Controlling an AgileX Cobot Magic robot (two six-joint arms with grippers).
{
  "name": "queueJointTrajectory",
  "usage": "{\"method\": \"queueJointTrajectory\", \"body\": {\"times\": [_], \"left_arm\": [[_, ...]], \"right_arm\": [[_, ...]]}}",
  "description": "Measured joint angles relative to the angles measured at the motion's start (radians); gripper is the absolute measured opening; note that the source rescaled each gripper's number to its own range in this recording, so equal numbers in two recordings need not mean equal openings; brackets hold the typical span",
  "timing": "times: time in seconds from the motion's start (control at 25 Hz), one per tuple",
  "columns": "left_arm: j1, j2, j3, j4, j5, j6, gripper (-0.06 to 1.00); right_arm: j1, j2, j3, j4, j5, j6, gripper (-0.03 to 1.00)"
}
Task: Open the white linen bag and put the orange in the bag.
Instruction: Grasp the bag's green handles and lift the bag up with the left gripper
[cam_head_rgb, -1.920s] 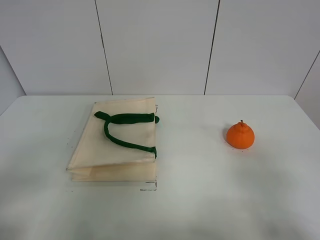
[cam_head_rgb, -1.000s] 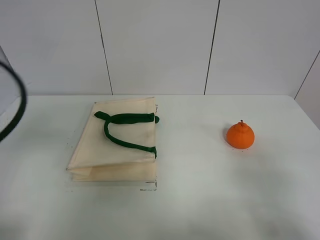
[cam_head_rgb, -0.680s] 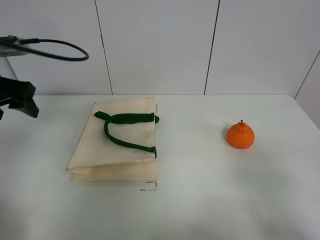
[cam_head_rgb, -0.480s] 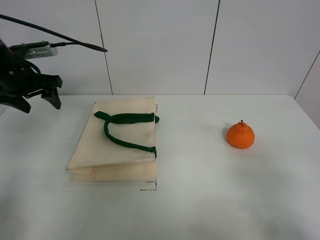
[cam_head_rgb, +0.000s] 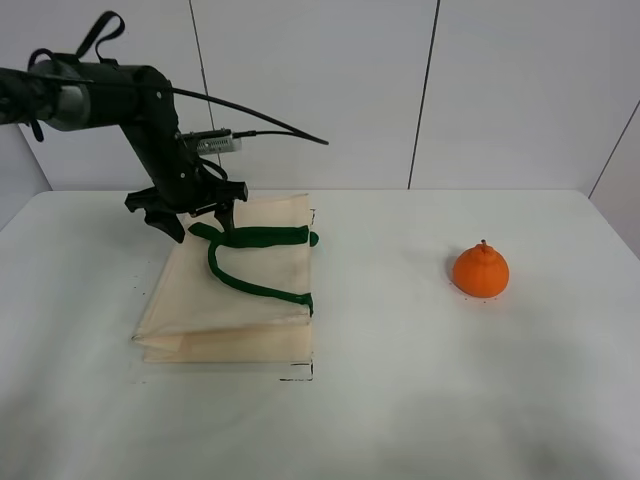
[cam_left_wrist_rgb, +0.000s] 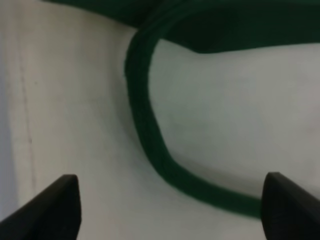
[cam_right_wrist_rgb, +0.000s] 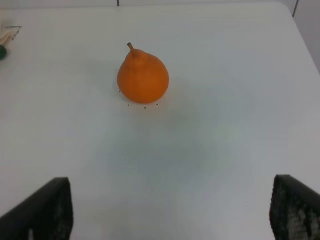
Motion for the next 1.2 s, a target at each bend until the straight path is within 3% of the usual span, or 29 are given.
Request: {"method": "queueJointTrajectory", "body": {"times": [0.44, 0.56, 0.64, 0.76, 0.84, 0.92, 1.2], "left_arm": [[0.001, 0.167, -0.005, 0.011, -0.11, -0.053, 0.98], [0.001, 0.18, -0.005, 0.019, -0.116, -0.054, 0.92], [0.001, 0.18, -0.005, 0.019, -0.116, -0.054, 0.84], [0.001, 0.18, -0.005, 0.019, -0.114, -0.054, 0.58], [0.001, 0.18, -0.005, 0.019, -0.113, -0.054, 0.27], [0.001, 0.183, -0.005, 0.018, -0.111, -0.054, 0.04], [0.001, 0.121, -0.072, 0.017, -0.004, -0.055, 0.0]], "right_arm": [[0.0, 0.0, 0.0, 0.0, 0.0, 0.0, 0.86], [0.0, 0.0, 0.0, 0.0, 0.0, 0.0, 0.86], [0.0, 0.0, 0.0, 0.0, 0.0, 0.0, 0.86], [0.0, 0.0, 0.0, 0.0, 0.0, 0.0, 0.86], [0.0, 0.0, 0.0, 0.0, 0.0, 0.0, 0.86], [0.0, 0.0, 0.0, 0.0, 0.0, 0.0, 0.86], [0.0, 0.0, 0.0, 0.0, 0.0, 0.0, 0.86]]}}
